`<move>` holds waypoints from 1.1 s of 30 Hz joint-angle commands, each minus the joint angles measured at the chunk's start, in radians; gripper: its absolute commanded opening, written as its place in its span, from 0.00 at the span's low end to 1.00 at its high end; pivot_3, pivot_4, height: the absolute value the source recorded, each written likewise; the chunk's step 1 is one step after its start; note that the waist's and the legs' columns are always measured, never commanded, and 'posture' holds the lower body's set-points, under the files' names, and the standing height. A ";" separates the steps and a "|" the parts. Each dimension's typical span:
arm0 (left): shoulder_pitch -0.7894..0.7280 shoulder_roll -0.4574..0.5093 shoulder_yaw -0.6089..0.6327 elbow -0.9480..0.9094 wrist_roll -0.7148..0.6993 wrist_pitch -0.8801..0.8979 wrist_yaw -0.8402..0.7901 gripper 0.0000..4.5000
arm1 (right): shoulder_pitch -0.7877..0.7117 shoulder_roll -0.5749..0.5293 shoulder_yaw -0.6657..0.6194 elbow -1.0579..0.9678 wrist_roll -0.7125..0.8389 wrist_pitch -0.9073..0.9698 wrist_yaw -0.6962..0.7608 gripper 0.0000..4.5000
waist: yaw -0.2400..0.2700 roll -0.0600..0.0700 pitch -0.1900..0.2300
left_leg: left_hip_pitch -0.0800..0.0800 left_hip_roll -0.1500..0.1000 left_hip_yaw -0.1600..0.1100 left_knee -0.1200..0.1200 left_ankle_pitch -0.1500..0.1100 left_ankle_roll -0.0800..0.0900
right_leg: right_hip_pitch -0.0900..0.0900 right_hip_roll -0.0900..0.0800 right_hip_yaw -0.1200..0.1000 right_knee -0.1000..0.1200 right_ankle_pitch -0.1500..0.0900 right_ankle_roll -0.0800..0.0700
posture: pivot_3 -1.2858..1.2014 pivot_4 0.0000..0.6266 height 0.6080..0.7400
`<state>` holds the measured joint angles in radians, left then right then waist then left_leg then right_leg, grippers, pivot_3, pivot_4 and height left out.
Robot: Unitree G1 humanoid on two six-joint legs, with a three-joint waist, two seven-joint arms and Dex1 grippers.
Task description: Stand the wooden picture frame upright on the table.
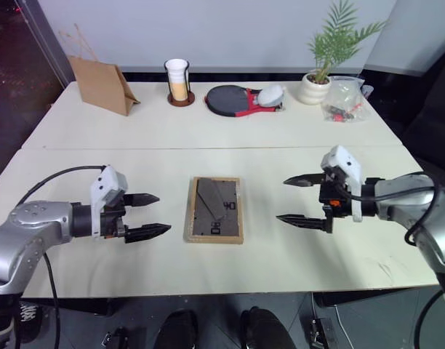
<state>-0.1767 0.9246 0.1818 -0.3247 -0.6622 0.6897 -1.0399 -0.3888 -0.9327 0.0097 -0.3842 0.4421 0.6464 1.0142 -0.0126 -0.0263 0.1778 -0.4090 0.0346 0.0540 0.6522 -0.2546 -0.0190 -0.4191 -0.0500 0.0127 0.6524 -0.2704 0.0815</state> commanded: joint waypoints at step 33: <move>-0.094 -0.284 -0.299 0.248 0.405 -0.276 0.171 0.02 | -0.124 0.450 0.359 0.245 -0.365 0.048 -0.378 0.01 | -0.005 -0.001 -0.001 | -0.001 0.000 0.000 0.002 0.000 0.000 | -0.001 0.001 0.000 0.002 0.000 0.000 | 0.52 0.24 1.00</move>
<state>-0.2816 0.6252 -0.1067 -0.0472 -0.2689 0.4322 -0.8538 -0.4989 -0.4980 0.3558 -0.1289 0.0821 0.7108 0.6330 -0.0177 -0.0272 0.1766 -0.4095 0.0346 0.0542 0.6538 -0.2546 -0.0190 -0.4201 -0.0486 0.0130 0.6544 -0.2701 0.0818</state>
